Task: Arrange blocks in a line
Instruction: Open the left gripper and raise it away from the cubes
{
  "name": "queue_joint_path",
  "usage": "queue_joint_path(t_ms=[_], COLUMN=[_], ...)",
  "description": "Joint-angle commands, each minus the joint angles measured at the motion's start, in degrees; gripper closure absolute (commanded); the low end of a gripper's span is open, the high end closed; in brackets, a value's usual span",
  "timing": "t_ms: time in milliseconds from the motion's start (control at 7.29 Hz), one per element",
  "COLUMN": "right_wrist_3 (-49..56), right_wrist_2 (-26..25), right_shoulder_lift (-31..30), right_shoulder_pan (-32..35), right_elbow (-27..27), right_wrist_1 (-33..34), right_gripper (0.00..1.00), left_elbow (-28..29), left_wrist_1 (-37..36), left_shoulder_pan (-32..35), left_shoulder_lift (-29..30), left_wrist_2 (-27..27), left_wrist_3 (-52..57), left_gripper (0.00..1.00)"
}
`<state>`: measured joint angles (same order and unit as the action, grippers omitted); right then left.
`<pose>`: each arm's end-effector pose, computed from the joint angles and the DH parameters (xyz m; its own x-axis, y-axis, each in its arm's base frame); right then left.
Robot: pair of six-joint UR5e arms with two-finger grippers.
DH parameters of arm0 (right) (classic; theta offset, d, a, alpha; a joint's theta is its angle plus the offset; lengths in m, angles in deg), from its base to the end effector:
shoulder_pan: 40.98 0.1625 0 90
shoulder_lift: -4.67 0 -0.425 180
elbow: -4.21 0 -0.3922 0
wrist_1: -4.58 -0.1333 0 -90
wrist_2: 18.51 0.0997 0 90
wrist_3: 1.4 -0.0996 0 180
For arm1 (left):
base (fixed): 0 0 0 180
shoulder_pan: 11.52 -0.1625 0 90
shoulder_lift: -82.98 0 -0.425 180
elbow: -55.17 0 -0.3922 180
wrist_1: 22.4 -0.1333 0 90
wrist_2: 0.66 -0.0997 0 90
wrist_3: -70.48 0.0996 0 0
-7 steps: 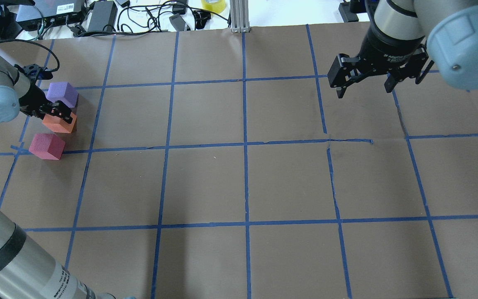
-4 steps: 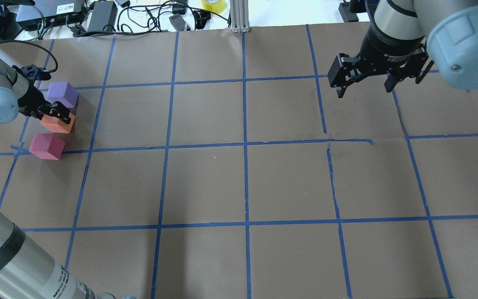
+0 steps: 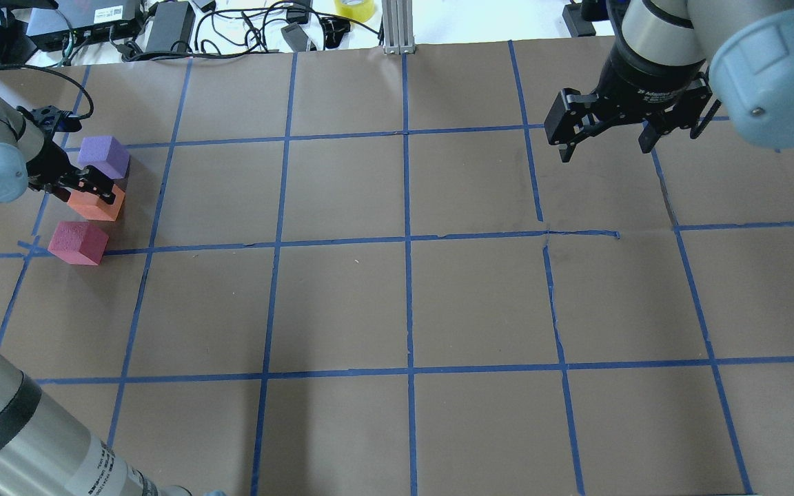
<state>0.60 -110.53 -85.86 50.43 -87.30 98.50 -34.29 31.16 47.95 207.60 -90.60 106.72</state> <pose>0.1419 -0.4895 0.4865 -0.9977 -0.0576 0.0370 -0.0594 0.9970 -0.0500 0.2255 -0.6449 0.1971 -0.9948 0.0991 -0.0235 0.0999 0.9944 -0.0338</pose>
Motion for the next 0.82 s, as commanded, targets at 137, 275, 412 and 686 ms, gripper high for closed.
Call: queue_joint_path(t_ms=[137, 275, 412, 686], right_wrist_3=[0.03, -0.06, 0.03, -0.06], right_wrist_2=[0.0, 0.17, 0.35, 0.18], right_shoulder_lift=[0.09, 0.09, 0.09, 0.09], right_shoulder_pan=[0.0, 0.0, 0.0, 0.0], right_elbow=[-0.07, -0.07, -0.07, -0.07], right_wrist_1=[0.21, 0.3, 0.39, 0.39], right_gripper=[0.0, 0.0, 0.0, 0.0], left_elbow=[0.78, 2.0, 2.45, 2.37], left_wrist_1=[19.52, 28.44, 30.79, 30.99], left_shoulder_pan=[0.56, 1.34, 4.48, 17.8], left_shoulder_lift=[-12.4, -19.18, -24.03, -30.12], left_wrist_2=[-2.09, -1.82, -1.73, -1.38], left_wrist_3=[0.15, -0.37, -0.73, -1.86], left_gripper=[0.0, 0.0, 0.0, 0.0])
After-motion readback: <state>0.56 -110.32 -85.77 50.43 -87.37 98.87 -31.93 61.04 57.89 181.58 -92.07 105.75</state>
